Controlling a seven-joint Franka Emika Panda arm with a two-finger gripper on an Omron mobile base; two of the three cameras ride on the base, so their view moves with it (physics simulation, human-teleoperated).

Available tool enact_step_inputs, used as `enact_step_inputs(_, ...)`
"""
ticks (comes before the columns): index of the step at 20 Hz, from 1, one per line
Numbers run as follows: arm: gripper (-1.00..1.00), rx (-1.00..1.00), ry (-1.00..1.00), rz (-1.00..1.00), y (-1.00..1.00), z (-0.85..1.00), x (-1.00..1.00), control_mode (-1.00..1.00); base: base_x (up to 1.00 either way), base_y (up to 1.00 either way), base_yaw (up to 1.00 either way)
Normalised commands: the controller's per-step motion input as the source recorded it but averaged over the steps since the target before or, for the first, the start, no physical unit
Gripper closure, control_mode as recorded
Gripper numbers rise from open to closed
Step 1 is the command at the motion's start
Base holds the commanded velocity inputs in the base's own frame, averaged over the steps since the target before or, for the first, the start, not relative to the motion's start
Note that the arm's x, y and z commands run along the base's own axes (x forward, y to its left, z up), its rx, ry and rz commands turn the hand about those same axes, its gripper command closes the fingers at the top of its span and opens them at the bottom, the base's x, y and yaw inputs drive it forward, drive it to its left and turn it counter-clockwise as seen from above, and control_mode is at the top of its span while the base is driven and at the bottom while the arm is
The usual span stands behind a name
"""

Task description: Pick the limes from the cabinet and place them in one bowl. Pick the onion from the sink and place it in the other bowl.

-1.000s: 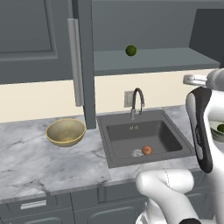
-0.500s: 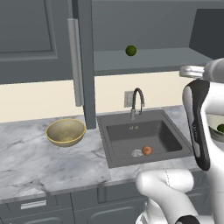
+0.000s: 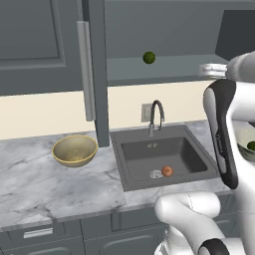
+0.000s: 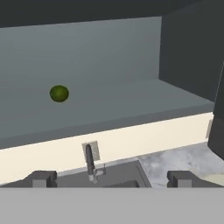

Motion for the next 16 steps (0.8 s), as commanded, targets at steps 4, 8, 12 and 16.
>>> enact_step_inputs(4, -1.00, 0.00, 0.00, 0.13, 0.33, 0.21, 0.00, -1.00, 0.00, 0.00, 0.00)
enact_step_inputs(8, -1.00, 0.00, 0.00, 0.12, 0.36, 0.07, 0.09, -1.00, 0.00, 0.00, 0.00)
enact_step_inputs(12, -1.00, 0.00, 0.00, 0.09, 0.31, 0.00, 0.17, -1.00, 0.00, 0.00, 0.00)
enact_step_inputs(16, -1.00, 0.00, 0.00, 0.08, 0.23, -0.03, 0.25, -1.00, 0.00, 0.00, 0.00)
